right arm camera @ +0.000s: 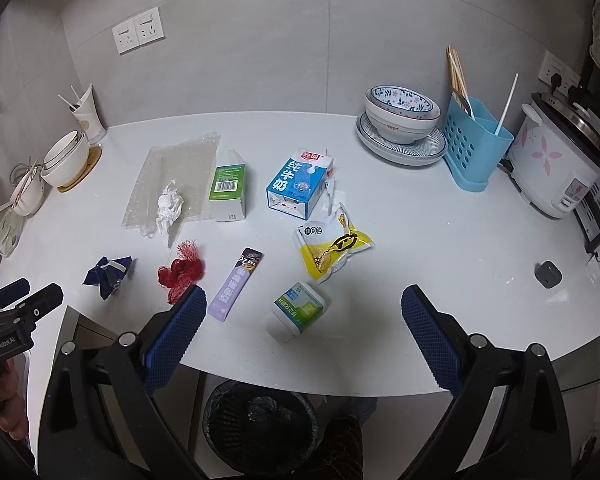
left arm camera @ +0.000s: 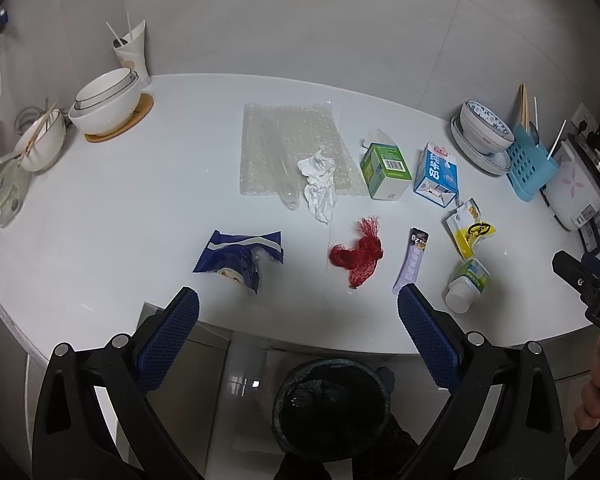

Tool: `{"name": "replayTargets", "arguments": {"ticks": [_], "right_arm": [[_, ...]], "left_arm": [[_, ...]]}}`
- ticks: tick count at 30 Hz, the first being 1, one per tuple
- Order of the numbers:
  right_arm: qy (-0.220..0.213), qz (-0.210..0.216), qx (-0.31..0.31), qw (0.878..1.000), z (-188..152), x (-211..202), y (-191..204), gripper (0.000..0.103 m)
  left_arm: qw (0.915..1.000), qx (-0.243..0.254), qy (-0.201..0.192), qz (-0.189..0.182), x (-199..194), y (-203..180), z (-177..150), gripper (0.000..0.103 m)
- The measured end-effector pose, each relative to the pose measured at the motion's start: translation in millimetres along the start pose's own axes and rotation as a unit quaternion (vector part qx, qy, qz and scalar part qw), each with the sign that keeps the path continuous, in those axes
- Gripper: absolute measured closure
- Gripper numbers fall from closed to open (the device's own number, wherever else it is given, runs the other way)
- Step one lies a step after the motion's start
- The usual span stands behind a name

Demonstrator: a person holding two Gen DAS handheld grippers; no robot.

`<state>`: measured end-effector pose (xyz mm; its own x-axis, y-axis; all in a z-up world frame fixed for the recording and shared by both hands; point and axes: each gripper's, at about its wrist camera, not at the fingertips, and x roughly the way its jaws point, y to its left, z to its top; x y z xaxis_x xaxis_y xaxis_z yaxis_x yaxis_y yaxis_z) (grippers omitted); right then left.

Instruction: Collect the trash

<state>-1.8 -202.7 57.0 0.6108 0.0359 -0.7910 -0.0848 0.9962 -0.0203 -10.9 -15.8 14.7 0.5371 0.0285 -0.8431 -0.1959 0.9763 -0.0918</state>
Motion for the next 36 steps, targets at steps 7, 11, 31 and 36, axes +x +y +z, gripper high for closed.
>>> {"name": "replayTargets", "arguments": {"ticks": [7,11,31,36], "right_arm": [[0.0,0.001,0.002,1.0,0,1,0,0.009],[0.0,0.002,0.004,1.0,0,1,-1,0.009],[0.021,0.004,-0.008,1.0,2,27,-5,0.009],[0.045,0.001,-0.032,0.998,12,55,-9,0.009]], "left_arm": [[1.0,0.001,0.004,-0.004,0,0,-1,0.006],[1.0,0.002,0.004,-0.004,-1,0,-2,0.006],[0.9996,-0.011,0.022,0.012,20,13,0,0.006],[0.9974,-0.039,0.058,0.021,57,35,1,0.006]]}}
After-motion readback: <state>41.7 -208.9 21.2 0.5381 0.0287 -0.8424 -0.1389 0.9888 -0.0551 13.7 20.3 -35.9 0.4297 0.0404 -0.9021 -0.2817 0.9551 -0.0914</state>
